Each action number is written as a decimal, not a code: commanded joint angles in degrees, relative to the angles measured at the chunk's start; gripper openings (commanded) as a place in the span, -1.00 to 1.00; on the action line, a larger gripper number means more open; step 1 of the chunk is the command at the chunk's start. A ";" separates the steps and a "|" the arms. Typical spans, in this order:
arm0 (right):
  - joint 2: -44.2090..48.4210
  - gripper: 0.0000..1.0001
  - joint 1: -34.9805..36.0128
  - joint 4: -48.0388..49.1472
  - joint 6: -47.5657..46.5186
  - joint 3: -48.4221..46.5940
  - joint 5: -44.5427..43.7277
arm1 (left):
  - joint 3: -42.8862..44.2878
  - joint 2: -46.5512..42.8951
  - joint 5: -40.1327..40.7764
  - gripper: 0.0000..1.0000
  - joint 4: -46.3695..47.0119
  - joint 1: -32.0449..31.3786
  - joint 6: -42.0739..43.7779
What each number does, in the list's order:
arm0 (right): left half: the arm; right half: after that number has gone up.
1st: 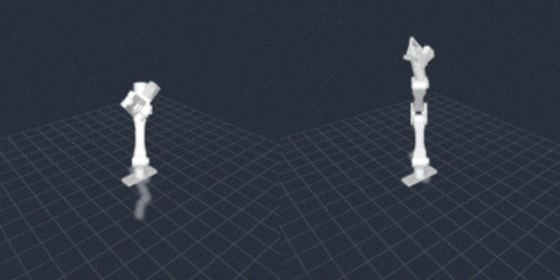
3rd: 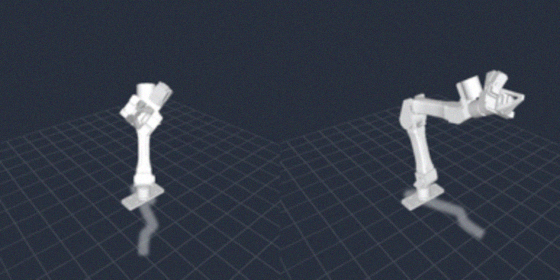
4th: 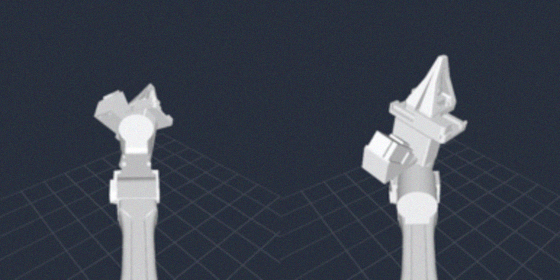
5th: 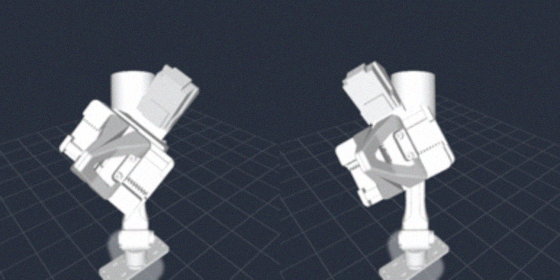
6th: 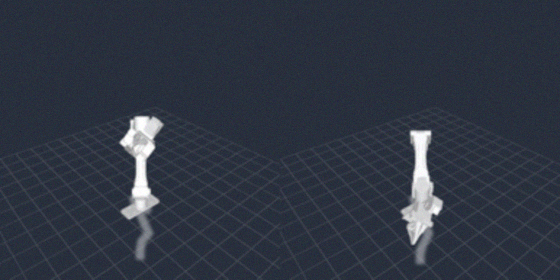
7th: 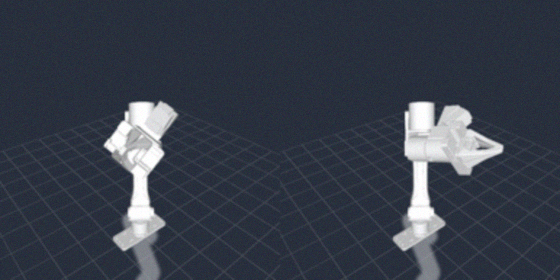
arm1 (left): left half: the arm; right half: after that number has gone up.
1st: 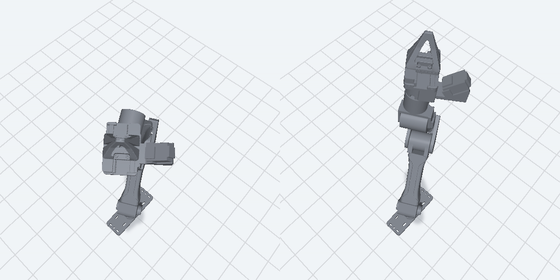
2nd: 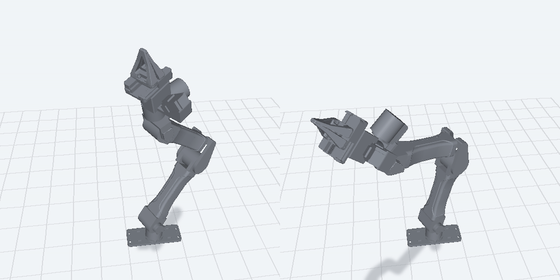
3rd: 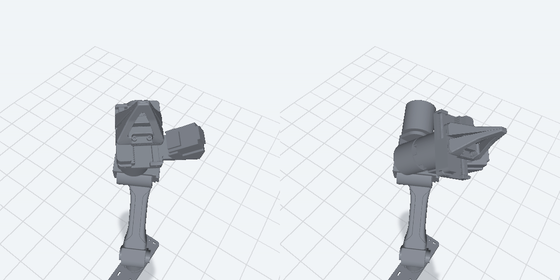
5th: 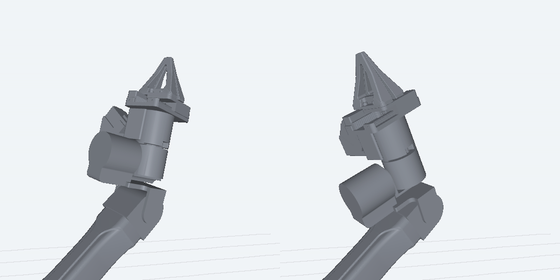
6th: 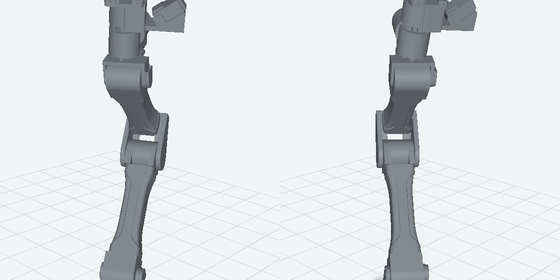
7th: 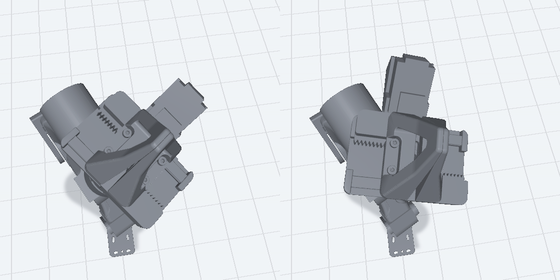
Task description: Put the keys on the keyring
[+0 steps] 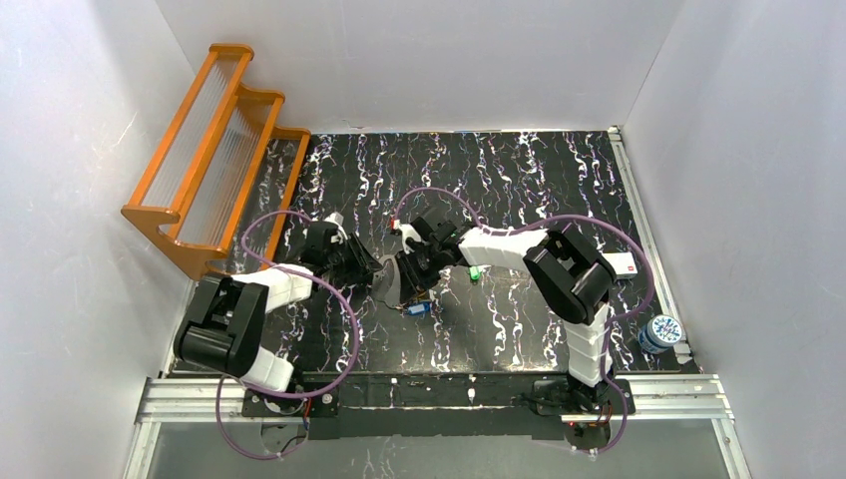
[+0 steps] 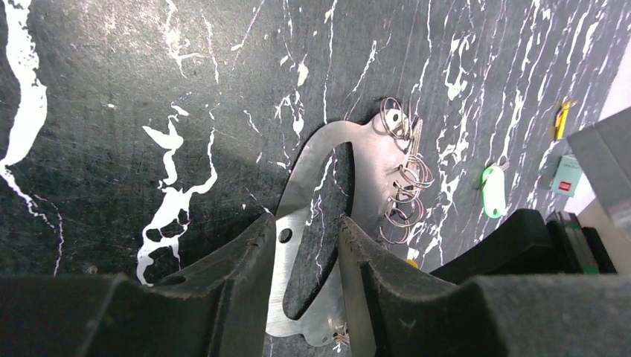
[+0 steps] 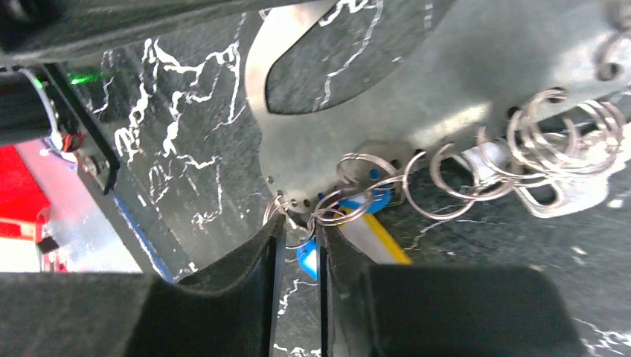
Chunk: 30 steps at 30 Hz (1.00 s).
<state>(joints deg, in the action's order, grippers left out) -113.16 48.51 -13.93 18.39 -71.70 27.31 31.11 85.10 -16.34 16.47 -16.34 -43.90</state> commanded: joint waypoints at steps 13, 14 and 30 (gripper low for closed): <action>8.29 0.24 -7.23 1.76 0.75 1.99 5.11 | -5.88 -15.06 0.75 -0.13 -11.94 -0.27 2.31; 7.92 0.24 -8.03 1.84 0.75 1.81 5.50 | -6.74 -16.23 -0.07 -0.13 -11.90 -0.27 1.47; -2.22 0.17 -9.43 0.82 1.88 -3.83 8.25 | -14.41 -19.78 -0.33 -0.19 -8.79 -1.68 -3.63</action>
<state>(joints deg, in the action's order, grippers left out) -113.80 38.35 -13.54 19.33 -72.88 32.69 17.41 63.57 -16.80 7.97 -17.02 -47.70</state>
